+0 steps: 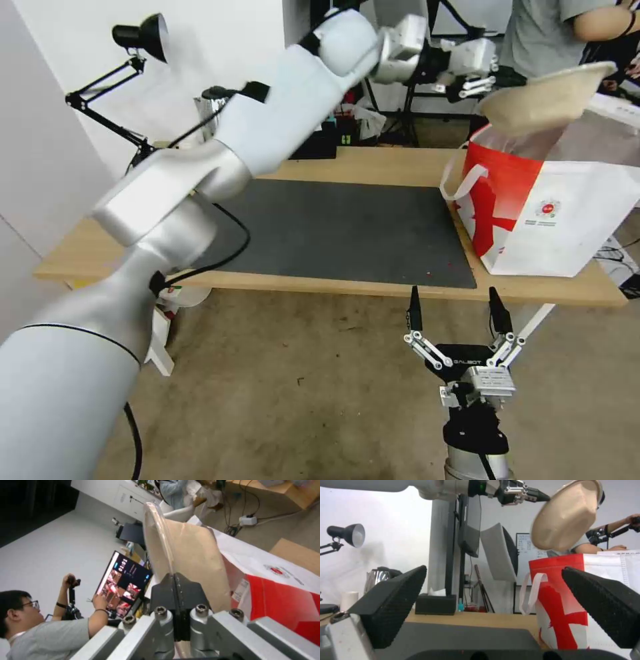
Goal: Pick up the trash from the table and place it into the takeout bag.
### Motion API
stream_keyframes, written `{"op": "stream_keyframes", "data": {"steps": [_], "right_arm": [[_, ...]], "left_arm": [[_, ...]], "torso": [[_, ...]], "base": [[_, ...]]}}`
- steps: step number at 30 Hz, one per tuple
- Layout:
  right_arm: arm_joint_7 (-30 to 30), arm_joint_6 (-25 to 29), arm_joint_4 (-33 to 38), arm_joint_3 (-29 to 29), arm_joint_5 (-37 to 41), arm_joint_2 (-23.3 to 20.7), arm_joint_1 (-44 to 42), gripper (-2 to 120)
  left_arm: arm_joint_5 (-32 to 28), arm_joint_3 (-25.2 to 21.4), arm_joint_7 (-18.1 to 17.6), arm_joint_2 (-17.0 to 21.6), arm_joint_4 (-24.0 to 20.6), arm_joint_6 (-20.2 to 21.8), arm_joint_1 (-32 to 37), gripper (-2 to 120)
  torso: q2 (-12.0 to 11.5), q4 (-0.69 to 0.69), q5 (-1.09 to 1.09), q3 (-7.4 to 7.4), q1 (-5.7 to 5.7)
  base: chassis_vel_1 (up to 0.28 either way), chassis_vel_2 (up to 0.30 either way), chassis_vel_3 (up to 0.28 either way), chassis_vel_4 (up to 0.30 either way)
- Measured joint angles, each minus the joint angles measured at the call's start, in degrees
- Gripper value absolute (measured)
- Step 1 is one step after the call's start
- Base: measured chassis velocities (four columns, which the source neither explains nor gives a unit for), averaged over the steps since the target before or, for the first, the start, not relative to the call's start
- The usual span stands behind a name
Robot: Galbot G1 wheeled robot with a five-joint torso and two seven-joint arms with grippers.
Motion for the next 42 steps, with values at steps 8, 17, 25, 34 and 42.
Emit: {"op": "stream_keyframes", "data": {"steps": [8, 17, 25, 34, 42], "right_arm": [[0.0, 0.0, 0.0, 0.0, 0.0, 0.0, 0.0, 100], [0.0, 0.0, 0.0, 0.0, 0.0, 0.0, 0.0, 100], [0.0, 0.0, 0.0, 0.0, 0.0, 0.0, 0.0, 100], [0.0, 0.0, 0.0, 0.0, 0.0, 0.0, 0.0, 100], [0.0, 0.0, 0.0, 0.0, 0.0, 0.0, 0.0, 100]], "left_arm": [[0.0, 1.5, -1.1, 0.1, 0.5, -0.9, 2.0, 0], [0.0, 2.7, -2.0, 0.2, 0.5, -1.7, 2.8, 0], [0.0, 3.2, -3.2, 0.3, 0.8, -2.6, 3.8, 0], [-0.2, 3.4, -3.3, 0.3, 0.5, -2.8, 3.7, 0], [-1.0, 3.8, -3.6, 0.3, 0.5, -2.8, 3.3, 22]], "torso": [[0.0, 0.01, -0.02, 0.00, 0.00], [0.0, 0.00, -0.02, 0.00, 0.00], [0.0, 0.01, -0.01, 0.00, 0.00], [0.0, 0.01, -0.01, 0.00, 0.00], [0.0, 0.01, -0.01, 0.00, 0.00]], "base": [[0.000, 0.000, 0.000, 0.000], [0.000, 0.000, 0.000, 0.000], [0.000, 0.000, 0.000, 0.000], [0.000, 0.000, 0.000, 0.000], [0.000, 0.000, 0.000, 0.000]]}}
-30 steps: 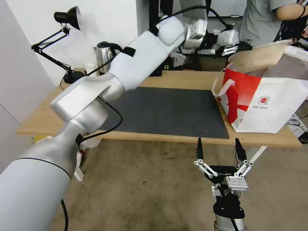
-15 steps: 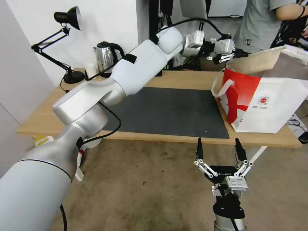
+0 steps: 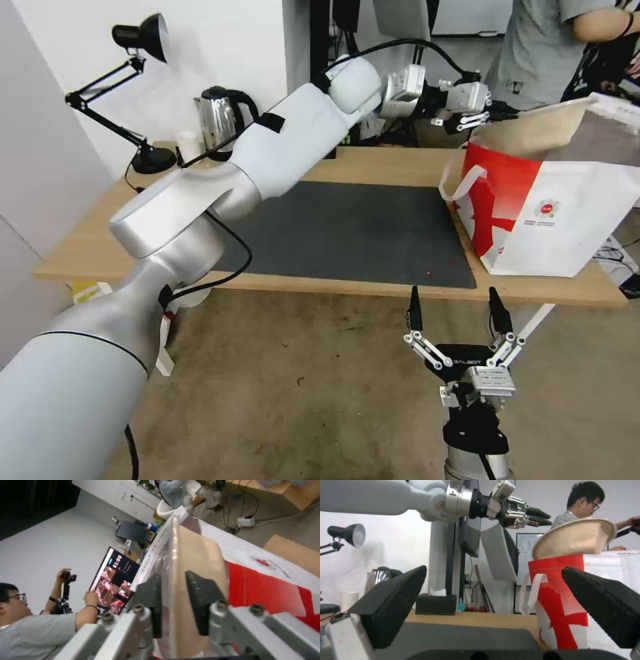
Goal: Pick up the trash from the table and place it into the takeout bag.
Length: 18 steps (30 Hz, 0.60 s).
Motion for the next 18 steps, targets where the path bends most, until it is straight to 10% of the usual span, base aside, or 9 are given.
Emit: {"op": "stream_keyframes", "data": {"steps": [18], "right_arm": [[0.0, 0.0, 0.0, 0.0, 0.0, 0.0, 0.0, 100]], "left_arm": [[-1.2, 0.3, 1.2, 0.1, -0.2, -0.1, 0.0, 86]], "torso": [[0.0, 0.00, 0.00, 0.00, 0.00]], "base": [[0.000, 0.000, 0.000, 0.000]]}}
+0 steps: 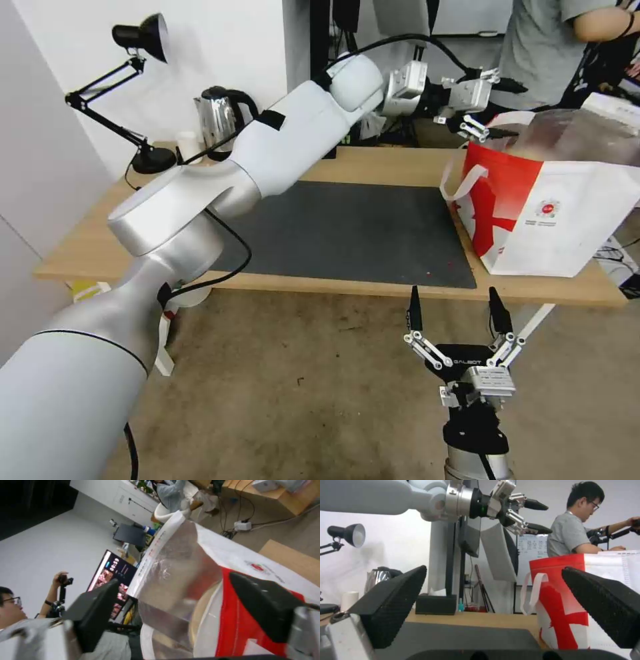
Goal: Pick up the trash from the table and place it into the takeout bag.
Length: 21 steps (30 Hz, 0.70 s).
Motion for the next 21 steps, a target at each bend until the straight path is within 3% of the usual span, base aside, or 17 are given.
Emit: {"op": "stream_keyframes", "data": {"steps": [5, 21], "right_arm": [[0.0, 0.0, 0.0, 0.0, 0.0, 0.0, 0.0, 100], [0.0, 0.0, 0.0, 0.0, 0.0, 0.0, 0.0, 100]], "left_arm": [[-0.1, -1.0, 0.8, 0.5, -0.3, -0.4, 0.3, 99], [-5.2, -2.3, 0.5, 9.4, -8.7, 3.0, 1.7, 100]], "torso": [[0.0, 0.00, 0.00, 0.00, 0.00], [0.0, -0.01, 0.01, 0.00, 0.00]], "base": [[0.000, 0.000, 0.000, 0.000], [0.000, 0.000, 0.000, 0.000]]}}
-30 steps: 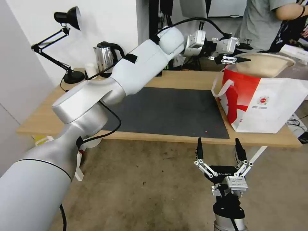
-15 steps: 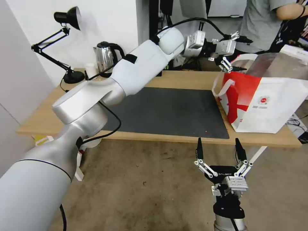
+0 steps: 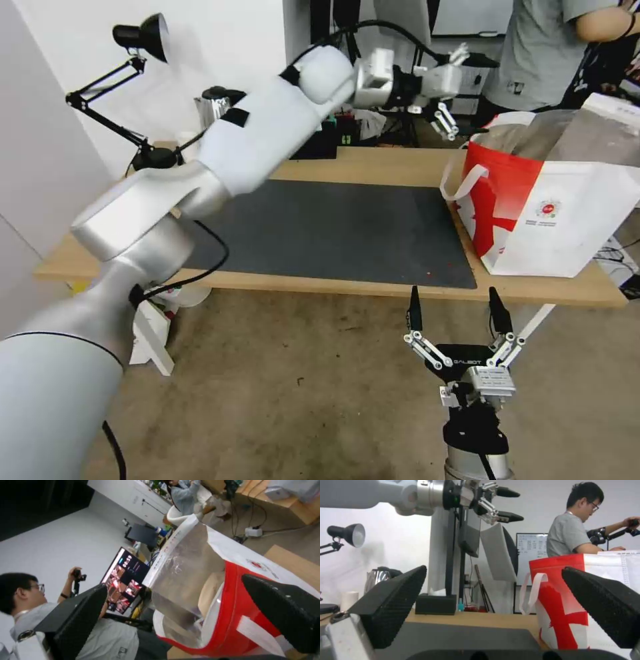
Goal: Pick up the trash from the table and place it into the takeout bag.
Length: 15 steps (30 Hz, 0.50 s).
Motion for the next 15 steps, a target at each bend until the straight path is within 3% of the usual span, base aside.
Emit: {"op": "stream_keyframes", "data": {"steps": [15], "right_arm": [[0.0, 0.0, 0.0, 0.0, 0.0, 0.0, 0.0, 100]], "left_arm": [[-5.4, -0.5, -4.8, 9.6, -7.7, 2.9, 2.7, 100]], "torso": [[0.0, 0.02, -0.02, 0.00, 0.00]], "base": [[0.000, 0.000, 0.000, 0.000]]}}
